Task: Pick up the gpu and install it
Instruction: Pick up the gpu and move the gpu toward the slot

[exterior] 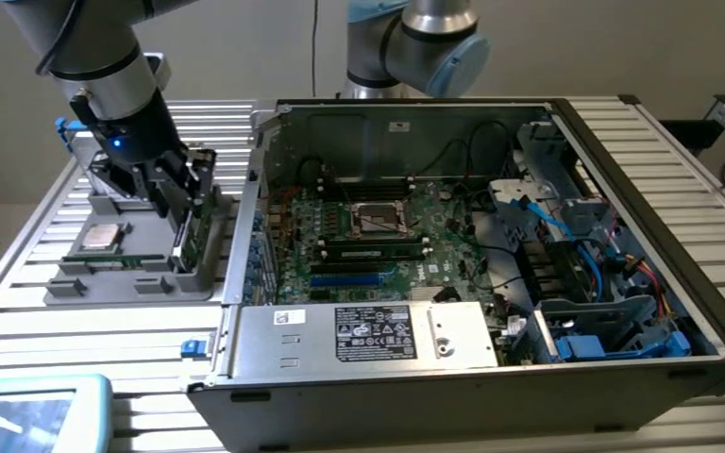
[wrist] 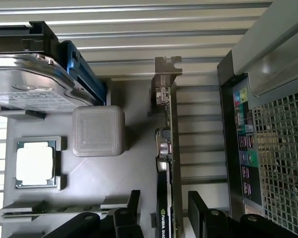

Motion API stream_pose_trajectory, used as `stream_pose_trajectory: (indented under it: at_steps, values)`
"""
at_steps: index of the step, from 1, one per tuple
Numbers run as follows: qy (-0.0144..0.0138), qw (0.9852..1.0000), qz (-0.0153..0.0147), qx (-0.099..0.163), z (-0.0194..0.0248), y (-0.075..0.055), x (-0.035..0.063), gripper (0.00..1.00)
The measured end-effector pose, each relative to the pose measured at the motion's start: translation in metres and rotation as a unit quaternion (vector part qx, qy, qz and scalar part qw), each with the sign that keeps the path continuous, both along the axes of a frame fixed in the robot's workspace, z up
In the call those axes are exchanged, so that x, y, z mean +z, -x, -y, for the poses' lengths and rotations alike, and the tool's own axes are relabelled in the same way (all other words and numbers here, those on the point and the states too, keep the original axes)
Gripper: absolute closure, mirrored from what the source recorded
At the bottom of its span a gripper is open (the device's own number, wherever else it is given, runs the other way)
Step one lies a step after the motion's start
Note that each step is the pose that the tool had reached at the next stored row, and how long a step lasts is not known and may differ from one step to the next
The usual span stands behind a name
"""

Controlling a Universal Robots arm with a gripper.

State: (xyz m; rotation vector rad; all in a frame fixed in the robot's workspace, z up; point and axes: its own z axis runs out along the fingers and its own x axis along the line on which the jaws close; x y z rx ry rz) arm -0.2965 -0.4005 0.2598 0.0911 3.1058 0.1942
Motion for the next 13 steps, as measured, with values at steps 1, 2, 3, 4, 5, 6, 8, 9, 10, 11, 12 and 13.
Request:
stream_pose_trajectory:
  at_steps: [1, 2, 3, 4, 5, 6, 8, 9, 10, 11, 12, 13]
  values:
    - [0.0, 1.0, 0.0007, 0.0, 0.0, 0.0, -0.0017, 0.49]
    - [0.0, 1.0, 0.0011, 0.0, 0.0, 0.0, -0.0036, 0.49]
    - [0.0, 1.0, 0.0017, 0.0, 0.0, 0.0, -0.0053, 0.49]
    - [-0.0001, 1.0, 0.0022, 0.0, 0.0, 0.0, -0.0068, 0.49]
    - [-0.0001, 1.0, 0.0023, 0.0, 0.0, 0.0, -0.0082, 0.49]
    - [0.0, 1.0, 0.0026, 0.0, 0.0, 0.0, -0.0097, 0.49]
    - [-0.0001, 1.0, 0.0036, 0.0, 0.0, 0.0, -0.0132, 0.49]
    - [-0.0003, 1.0, 0.0041, 0.0, 0.0, 0.0, -0.0149, 0.49]
    - [-0.0007, 1.0, 0.0047, 0.0, 0.0, 0.0, -0.0163, 0.49]
    - [-0.0015, 1.0, 0.0052, 0.0, 0.0, 0.0, -0.0174, 0.49]
    - [-0.0026, 1.0, 0.0056, 0.0, 0.0, 0.0, -0.0183, 0.49]
    - [-0.0039, 1.0, 0.006, 0.0, 0.0, 0.0, -0.0193, 0.49]
